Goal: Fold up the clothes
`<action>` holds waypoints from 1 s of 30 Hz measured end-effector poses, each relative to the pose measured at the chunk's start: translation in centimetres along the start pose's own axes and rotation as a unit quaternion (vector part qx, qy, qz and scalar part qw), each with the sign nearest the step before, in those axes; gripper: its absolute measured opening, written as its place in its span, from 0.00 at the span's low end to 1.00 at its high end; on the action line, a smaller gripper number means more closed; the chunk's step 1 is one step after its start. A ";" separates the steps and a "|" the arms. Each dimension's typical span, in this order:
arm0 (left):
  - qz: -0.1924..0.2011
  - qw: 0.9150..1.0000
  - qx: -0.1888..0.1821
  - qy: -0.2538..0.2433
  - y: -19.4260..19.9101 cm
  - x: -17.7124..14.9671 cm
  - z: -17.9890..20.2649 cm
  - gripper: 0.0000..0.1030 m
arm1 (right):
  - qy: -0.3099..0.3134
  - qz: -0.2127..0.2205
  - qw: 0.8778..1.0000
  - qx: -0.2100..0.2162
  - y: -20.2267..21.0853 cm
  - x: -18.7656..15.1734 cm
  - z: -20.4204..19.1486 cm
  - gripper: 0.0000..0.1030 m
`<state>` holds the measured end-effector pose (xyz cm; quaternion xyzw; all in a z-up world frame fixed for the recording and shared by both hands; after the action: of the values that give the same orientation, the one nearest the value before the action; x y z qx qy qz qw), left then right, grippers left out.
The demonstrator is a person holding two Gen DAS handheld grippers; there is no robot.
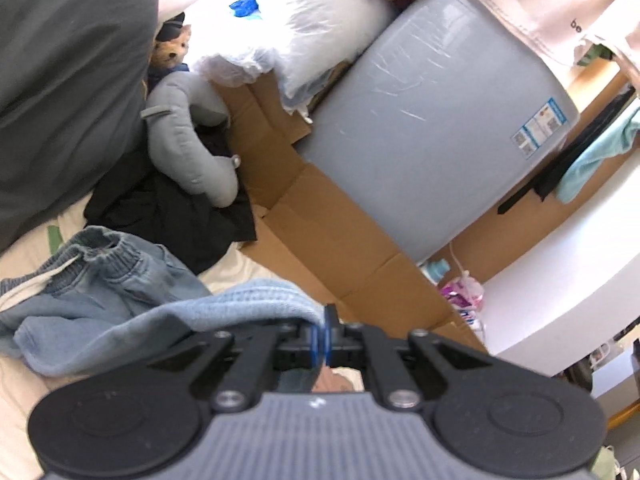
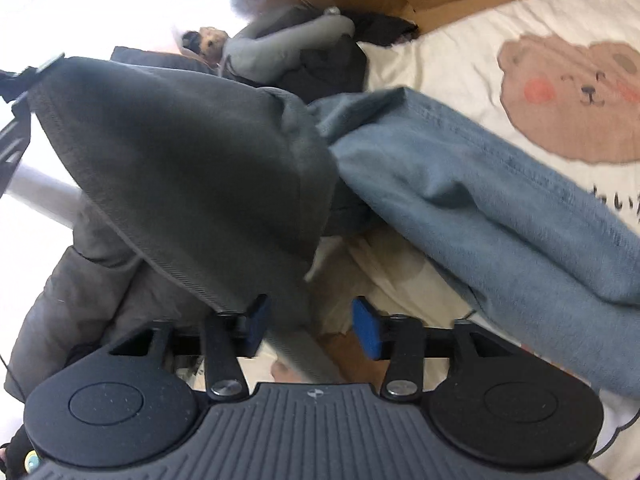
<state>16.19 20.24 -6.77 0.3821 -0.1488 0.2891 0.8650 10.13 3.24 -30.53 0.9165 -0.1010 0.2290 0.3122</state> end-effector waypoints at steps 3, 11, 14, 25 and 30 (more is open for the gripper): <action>0.006 1.000 0.001 0.004 0.1 0.1 0.1 0.03 | -0.003 0.016 0.999 0.031 1.2 0.9 -0.6 0.70; 0.019 1.000 0.003 0.016 0.6 0.5 0.3 0.03 | 0.054 -0.014 0.998 0.028 -0.1 0.2 -2.5 0.76; 0.018 1.000 0.004 0.021 0.9 0.5 0.3 0.03 | 0.067 -0.036 0.997 0.025 -1.7 -0.6 -3.0 0.76; 0.017 0.999 0.008 0.034 2.1 0.5 -0.1 0.03 | 0.078 -0.084 0.993 0.002 -4.6 -3.1 -3.6 0.08; 0.016 0.999 0.008 0.048 2.6 0.5 -0.9 0.03 | 0.084 -0.098 0.991 -0.025 -2.1 -2.5 -3.2 0.03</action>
<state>15.04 22.50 -5.60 0.3718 -0.1108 0.3220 0.8636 7.44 6.99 -30.60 0.8913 0.0099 0.2710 0.3635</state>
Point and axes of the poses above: each gripper's, at about its wrist camera, not at the fingertips, and y roughly against the way its jaws point, z to its right, x to its top, the point moved 5 cm from there along -y, roughly the way its jaws point, and after that the axes turned 9 degrees about y, right-handed, at the moved point
